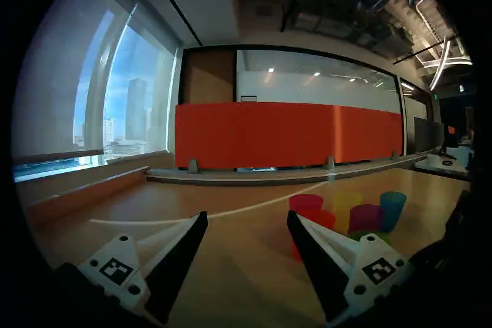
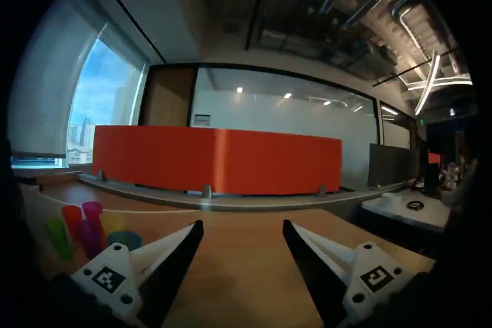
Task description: Pour water
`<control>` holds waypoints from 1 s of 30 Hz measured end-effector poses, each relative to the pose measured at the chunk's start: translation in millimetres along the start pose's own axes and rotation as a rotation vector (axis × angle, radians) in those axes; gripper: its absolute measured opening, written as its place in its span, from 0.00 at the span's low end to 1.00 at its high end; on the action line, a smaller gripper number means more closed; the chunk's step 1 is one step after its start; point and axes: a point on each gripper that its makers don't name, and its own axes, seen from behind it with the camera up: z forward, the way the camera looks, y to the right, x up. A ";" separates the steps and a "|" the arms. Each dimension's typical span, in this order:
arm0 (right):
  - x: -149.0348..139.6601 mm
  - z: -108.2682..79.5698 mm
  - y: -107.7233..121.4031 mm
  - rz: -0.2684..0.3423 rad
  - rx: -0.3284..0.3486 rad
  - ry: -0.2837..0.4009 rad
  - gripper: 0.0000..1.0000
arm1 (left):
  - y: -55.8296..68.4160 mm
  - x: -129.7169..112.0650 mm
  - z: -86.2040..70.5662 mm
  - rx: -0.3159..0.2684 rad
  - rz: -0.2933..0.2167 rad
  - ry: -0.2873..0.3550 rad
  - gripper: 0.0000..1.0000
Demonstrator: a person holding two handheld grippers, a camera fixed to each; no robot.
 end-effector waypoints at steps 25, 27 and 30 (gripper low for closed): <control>-39.9 16.1 -11.3 0.077 0.063 -0.031 1.00 | -0.4 0.0 -0.3 0.000 0.000 0.000 0.96; -40.8 16.3 -11.0 0.068 0.061 -0.034 1.00 | -0.5 -0.1 -0.3 0.000 0.000 0.000 0.96; -42.8 16.3 -11.3 0.061 0.061 -0.041 1.00 | -0.5 -0.1 -0.3 0.000 0.000 0.000 0.96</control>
